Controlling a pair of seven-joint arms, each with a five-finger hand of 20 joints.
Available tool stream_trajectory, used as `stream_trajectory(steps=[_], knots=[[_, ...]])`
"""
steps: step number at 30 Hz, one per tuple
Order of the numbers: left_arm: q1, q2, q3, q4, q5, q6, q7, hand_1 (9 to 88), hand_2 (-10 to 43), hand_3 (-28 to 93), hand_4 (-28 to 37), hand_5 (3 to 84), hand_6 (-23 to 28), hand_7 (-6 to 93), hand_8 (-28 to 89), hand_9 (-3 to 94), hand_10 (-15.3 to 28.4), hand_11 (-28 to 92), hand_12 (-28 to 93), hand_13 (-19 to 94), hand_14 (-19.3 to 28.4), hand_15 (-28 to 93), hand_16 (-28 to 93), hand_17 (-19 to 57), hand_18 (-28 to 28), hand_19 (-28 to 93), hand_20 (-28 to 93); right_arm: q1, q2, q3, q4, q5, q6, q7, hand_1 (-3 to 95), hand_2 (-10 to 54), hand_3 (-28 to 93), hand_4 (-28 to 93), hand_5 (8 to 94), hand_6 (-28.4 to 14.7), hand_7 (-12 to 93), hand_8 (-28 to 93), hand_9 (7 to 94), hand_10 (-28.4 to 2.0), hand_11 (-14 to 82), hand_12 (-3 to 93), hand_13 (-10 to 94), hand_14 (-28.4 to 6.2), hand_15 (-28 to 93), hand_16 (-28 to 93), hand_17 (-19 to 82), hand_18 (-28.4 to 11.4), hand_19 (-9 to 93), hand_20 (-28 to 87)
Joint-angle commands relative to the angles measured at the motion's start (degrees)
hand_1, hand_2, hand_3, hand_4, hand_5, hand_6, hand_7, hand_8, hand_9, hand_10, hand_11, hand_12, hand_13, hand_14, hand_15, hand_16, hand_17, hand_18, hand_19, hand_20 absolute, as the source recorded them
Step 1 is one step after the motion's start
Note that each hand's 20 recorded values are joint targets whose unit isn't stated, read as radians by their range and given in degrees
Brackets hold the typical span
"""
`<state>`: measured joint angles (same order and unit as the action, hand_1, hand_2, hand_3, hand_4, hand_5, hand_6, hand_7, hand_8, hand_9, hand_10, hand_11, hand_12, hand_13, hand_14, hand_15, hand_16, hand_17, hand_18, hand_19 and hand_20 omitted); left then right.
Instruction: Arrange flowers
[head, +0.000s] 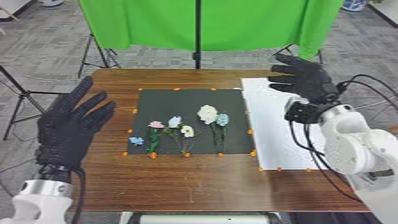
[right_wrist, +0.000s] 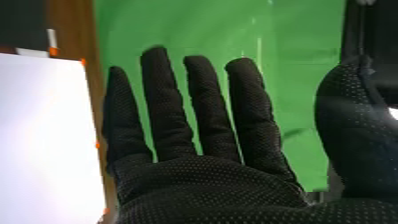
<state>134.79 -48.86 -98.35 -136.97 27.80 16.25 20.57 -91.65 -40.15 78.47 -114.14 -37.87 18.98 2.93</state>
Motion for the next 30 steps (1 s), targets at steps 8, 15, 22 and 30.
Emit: stream_trajectory(steps=[8, 15, 22, 30], knots=[[1.72, -0.94, 1.00, 1.09, -1.35, 1.84, 1.60, 17.9, 8.0, 76, -28.3, 29.7, 4.0, 12.5, -9, 27.1, 18.2, 24, 13, 20, 26.0, 45, -5, -11.1, 28.1, 57, 1, -6.44, 1.29, 0.06, 1.64, 15.46, -1.44, -7.24, 19.3, 4.1, 80, -28, 44.5, -0.3, 15, -12, 44.6, -13.9, 8.7, 13.3, 36, -17.6, 27, 15, 7, -22.3, 48, 11], [1.64, -0.98, 1.10, 1.47, -1.65, 1.93, 1.69, 18.0, 8.0, 76, -28.3, 30.3, 4.6, 12.7, -10, 28.3, 18.9, 25, 12, 21, 26.8, 48, -7, -10.6, 28.0, 57, 3, -5.85, 2.41, -0.77, 1.79, 14.58, -2.59, -7.14, 19.1, 4.2, 80, -28, 44.6, 0.1, 16, -13, 45.5, -13.9, 9.2, 13.6, 37, -17.5, 29, 15, 5, -23.1, 49, 14], [0.66, -0.56, 1.83, 2.02, -1.87, 2.06, 1.46, 18.0, 8.1, 76, -28.3, 31.6, 6.0, 12.6, -9, 31.1, 21.0, 30, 13, 23, 28.0, 55, -9, -10.3, 28.2, 58, 5, -5.42, 3.35, -1.60, 1.85, 14.71, -3.42, -7.01, 19.1, 4.3, 80, -28, 44.9, 0.4, 16, -13, 46.3, -14.0, 9.8, 13.6, 38, -17.3, 30, 15, 5, -23.1, 49, 14], [0.45, -0.05, 2.07, 2.13, -1.98, 2.60, 1.84, 18.2, 8.1, 77, -28.3, 33.5, 6.7, 12.2, -9, 29.3, 19.3, 27, 11, 21, 26.7, 51, -10, -10.2, 28.3, 57, 5, -4.43, 4.38, -3.31, 1.95, 15.34, -3.07, -7.77, 18.7, 4.6, 80, -28, 50.8, -1.2, 19, -14, 50.3, -16.7, 22.2, 14.8, 39, -17.0, 31, 13, 5, -22.6, 48, 14]])
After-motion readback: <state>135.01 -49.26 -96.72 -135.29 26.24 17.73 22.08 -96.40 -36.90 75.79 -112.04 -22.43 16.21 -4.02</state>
